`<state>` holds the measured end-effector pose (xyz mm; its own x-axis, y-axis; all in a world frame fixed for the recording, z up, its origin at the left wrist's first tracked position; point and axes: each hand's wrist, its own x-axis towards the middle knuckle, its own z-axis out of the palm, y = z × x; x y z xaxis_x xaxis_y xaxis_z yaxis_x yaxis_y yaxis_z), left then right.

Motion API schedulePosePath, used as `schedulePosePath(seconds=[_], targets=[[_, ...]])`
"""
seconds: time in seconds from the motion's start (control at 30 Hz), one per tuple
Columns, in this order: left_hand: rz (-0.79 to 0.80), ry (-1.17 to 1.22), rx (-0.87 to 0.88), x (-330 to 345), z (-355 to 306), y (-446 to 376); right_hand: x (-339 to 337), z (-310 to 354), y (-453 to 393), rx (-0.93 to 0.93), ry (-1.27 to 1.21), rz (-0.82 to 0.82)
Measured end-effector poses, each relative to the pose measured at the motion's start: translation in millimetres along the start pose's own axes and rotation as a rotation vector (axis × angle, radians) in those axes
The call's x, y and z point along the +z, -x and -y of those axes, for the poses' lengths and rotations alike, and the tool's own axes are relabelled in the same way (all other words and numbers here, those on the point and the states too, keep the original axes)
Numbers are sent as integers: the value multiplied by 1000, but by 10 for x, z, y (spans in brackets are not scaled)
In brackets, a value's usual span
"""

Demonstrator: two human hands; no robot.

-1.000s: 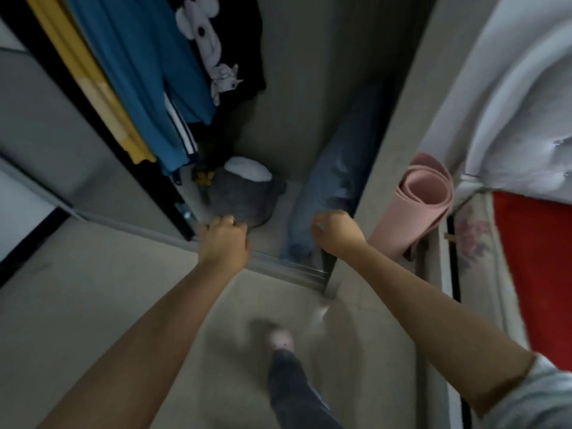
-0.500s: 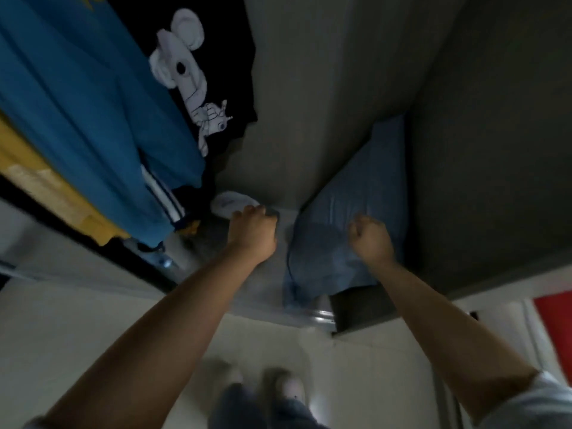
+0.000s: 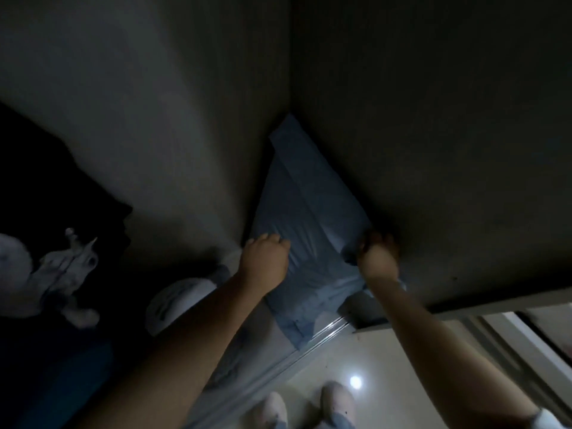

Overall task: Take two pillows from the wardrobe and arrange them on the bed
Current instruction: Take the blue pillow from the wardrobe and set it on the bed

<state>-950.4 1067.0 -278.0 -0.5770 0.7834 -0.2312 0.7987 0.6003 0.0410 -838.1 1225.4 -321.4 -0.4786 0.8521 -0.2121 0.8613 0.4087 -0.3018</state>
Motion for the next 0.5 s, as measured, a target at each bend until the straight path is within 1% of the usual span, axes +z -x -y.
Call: schedulePosePath(seconds=[0.07,0.1,0.17,0.23,0.3,0.4,0.47,0.5], targets=[[-25,39,52,3,-109,-340,58,6,-74,38,-40,-75],[-61,72,82,9,-189,-512,70,14,-125,61,-77,-79],[-136,142,131,19,-339,-825,99,22,-230,80,-108,-32],[-204,162,164,71,-414,-1065,182,8,-274,-5,38,-9],[-212,120,227,168,-411,-1190,280,-22,-241,-118,155,-42],[-166,-27,309,332,-321,-1169,405,-49,-87,-204,169,-44],[-183,-64,394,359,-268,-1082,485,-53,31,-254,154,-62],[-213,-65,471,348,-253,-1020,502,-39,122,-284,188,-86]])
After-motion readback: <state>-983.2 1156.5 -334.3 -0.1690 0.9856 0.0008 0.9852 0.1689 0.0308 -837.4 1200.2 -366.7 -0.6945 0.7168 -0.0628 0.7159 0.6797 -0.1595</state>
